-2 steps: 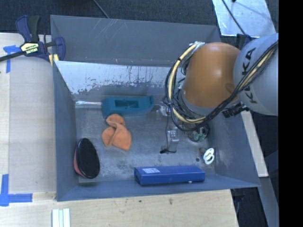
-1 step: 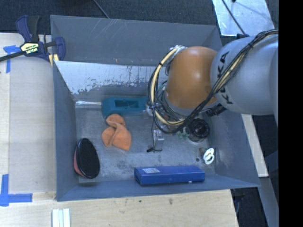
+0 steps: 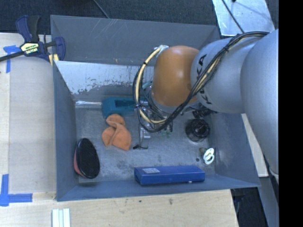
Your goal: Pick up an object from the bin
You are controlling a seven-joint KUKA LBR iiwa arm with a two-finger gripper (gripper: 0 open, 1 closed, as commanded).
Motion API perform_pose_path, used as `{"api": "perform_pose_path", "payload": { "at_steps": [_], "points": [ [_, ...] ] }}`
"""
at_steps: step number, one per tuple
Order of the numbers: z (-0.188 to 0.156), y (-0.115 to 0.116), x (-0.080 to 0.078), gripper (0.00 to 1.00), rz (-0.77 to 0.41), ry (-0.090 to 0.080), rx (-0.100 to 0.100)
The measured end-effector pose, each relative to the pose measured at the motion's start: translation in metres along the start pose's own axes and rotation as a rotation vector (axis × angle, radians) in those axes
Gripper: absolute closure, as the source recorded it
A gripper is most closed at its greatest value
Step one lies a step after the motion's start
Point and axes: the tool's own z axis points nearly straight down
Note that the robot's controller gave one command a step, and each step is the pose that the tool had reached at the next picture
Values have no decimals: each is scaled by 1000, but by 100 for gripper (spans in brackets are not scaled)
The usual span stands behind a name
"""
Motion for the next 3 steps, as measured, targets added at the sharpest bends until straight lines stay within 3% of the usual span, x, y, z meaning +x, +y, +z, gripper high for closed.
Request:
{"api": "perform_pose_path", "payload": {
  "at_steps": [1,2,3],
  "points": [
    [24,27,1,0,-47,-10,0],
    [41,41,5,100,-279,-5,-1],
    [41,41,5,100,-278,-5,-1]
  ]
}}
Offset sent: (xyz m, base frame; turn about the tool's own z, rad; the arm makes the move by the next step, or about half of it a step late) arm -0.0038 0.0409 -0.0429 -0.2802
